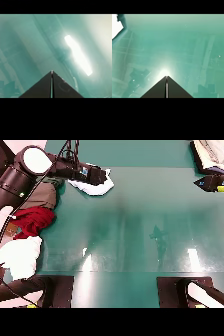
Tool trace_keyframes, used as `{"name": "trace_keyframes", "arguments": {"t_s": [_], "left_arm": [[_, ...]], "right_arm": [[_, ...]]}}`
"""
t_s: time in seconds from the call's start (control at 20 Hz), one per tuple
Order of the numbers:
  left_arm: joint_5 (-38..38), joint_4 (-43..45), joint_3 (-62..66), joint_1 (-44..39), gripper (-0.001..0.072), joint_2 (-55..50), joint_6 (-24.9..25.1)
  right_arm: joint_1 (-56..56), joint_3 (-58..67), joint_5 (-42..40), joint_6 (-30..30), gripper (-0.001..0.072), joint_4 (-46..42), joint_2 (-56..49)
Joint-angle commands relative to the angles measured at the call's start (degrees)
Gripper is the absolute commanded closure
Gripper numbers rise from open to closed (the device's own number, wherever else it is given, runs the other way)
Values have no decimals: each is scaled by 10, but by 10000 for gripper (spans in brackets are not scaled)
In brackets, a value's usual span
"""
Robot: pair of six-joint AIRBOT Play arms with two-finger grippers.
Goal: Fold the shirts.
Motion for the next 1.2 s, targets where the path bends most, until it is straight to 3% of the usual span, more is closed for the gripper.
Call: {"name": "trace_keyframes", "arguments": {"t_s": [0.0,0.6,0.75,1.0,1.05,1.1,1.15], "left_arm": [[0,0,0,0,682,-1,0],[1,-2,1,0,682,0,0],[67,-4,1,0,682,0,-4],[86,0,0,0,681,-1,-1],[100,16,0,0,498,-2,16],[115,55,0,0,150,-4,18],[128,119,0,3,50,-9,-8]], "right_arm": [[1,-1,0,0,697,0,0],[1,-1,0,0,697,1,-6],[1,-1,0,0,697,5,-5],[2,-1,1,0,697,5,-6],[2,-1,2,1,697,5,-6],[2,-1,2,1,697,6,-5],[2,-1,3,0,697,5,-6]]}}
